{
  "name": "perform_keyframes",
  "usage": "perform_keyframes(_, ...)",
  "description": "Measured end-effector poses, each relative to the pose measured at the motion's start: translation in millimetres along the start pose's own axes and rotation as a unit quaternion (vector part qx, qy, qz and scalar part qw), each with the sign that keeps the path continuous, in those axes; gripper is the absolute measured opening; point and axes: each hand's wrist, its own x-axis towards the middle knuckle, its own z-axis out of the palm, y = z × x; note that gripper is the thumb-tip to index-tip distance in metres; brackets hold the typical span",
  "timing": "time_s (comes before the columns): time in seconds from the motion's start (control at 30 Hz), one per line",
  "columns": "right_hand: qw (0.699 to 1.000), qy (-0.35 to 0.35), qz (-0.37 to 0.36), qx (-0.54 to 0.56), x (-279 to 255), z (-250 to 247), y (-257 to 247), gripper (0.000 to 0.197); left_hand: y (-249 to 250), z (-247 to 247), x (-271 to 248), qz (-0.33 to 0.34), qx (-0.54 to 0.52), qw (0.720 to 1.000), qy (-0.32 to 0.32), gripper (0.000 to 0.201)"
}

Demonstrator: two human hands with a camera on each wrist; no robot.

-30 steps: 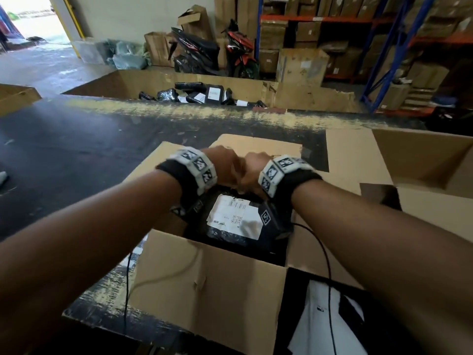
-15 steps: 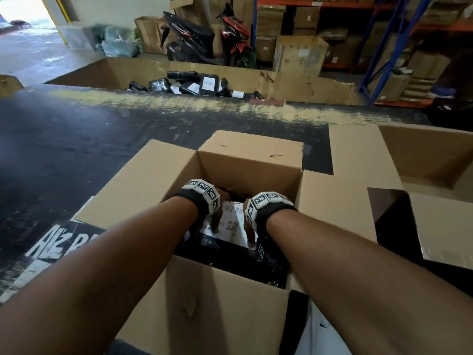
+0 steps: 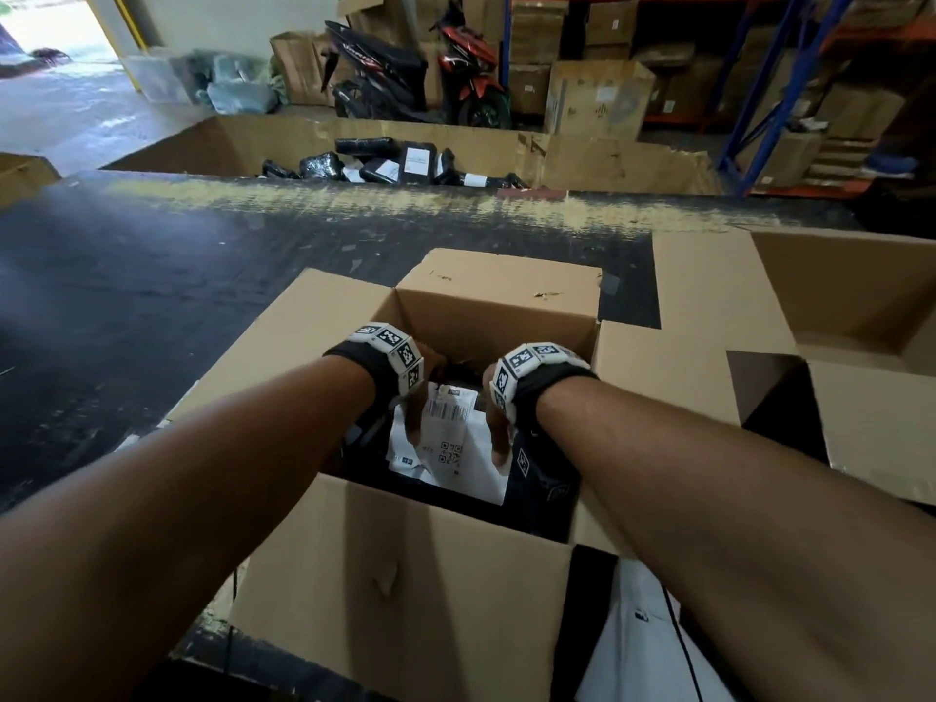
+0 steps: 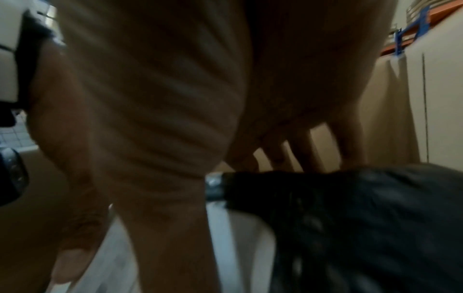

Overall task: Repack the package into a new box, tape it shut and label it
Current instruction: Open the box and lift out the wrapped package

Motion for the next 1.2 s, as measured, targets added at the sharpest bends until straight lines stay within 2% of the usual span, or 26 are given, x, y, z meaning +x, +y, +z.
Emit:
perform_keyframes(0.07,0.999,-0.005,0.027,-0.042,-27.6,-6.5,-1.2,0.073,-2.0,-7.2,-11.9,0.01,-0.039,0.997,-0.063,0.088)
perform_keyframes(0.1,0.998,0.024,0.022,-0.044,-35.8,-8.6,-0.7,0.067,-2.8,-9.8,-18.3,0.002,-0.03,0.996,-0.087,0.078)
perform_keyframes(0.13,0.996,0.053,0.008,-0.074,-26.7,-7.2,1.4,0.064,-5.4,-10.0,-20.5,0.001,-0.02,0.994,-0.11,0.069)
perform_keyframes(0.2,0.993,0.088,-0.022,-0.072,7.3,-3.9,6.9,0.079,-10.8,-11.4,-26.3,0.003,-0.019,0.995,-0.1,0.059)
perform_keyframes(0.27,0.986,0.123,-0.059,-0.099,-5.7,1.1,3.3,0.099,-20.7,-8.1,-24.1,0.014,-0.015,0.997,-0.068,0.058)
perform_keyframes(0.3,0.985,0.133,-0.06,-0.091,-37.4,-0.2,-1.3,0.097,-23.0,-7.3,-27.7,0.02,-0.014,0.999,-0.046,0.061)
perform_keyframes(0.37,0.983,0.139,-0.055,-0.103,-104.8,-2.5,-9.5,0.074,-23.9,-9.8,-41.6,0.026,-0.008,1.0,-0.005,0.074)
perform_keyframes(0.43,0.982,0.153,-0.058,-0.099,-134.5,-7.8,-7.4,0.057,-21.8,-17.7,-67.5,0.032,-0.006,0.999,0.036,0.094)
perform_keyframes(0.47,0.979,0.173,-0.068,-0.08,-138.3,-8.8,-3.7,0.055,-21.4,-23.3,-82.9,0.034,-0.019,0.998,0.057,0.095)
perform_keyframes(0.57,0.968,0.228,-0.097,-0.03,-160.5,-15.2,-3.9,0.066,-23.1,-37.1,-122.9,0.019,-0.046,0.994,0.099,0.079)
perform_keyframes(0.7,0.963,0.239,-0.11,-0.058,-210.0,-31.1,-5.9,0.058,-34.2,-51.4,-165.1,0.009,-0.07,0.985,0.161,0.068)
perform_keyframes(0.8,0.943,0.299,-0.134,-0.064,-244.7,-40.2,3.2,0.057,-43.9,-61.6,-200.6,0.018,-0.103,0.969,0.222,0.068)
perform_keyframes(1.0,0.906,0.386,-0.162,-0.062,-328.8,-42.4,30.2,0.071,-42.0,-83.7,-274.1,0.085,-0.162,0.927,0.327,0.069)
perform_keyframes(1.2,0.9,0.402,-0.157,-0.061,-401.3,-29.5,76.0,0.066,-2.7,-103.5,-319.2,0.172,-0.167,0.892,0.382,0.071)
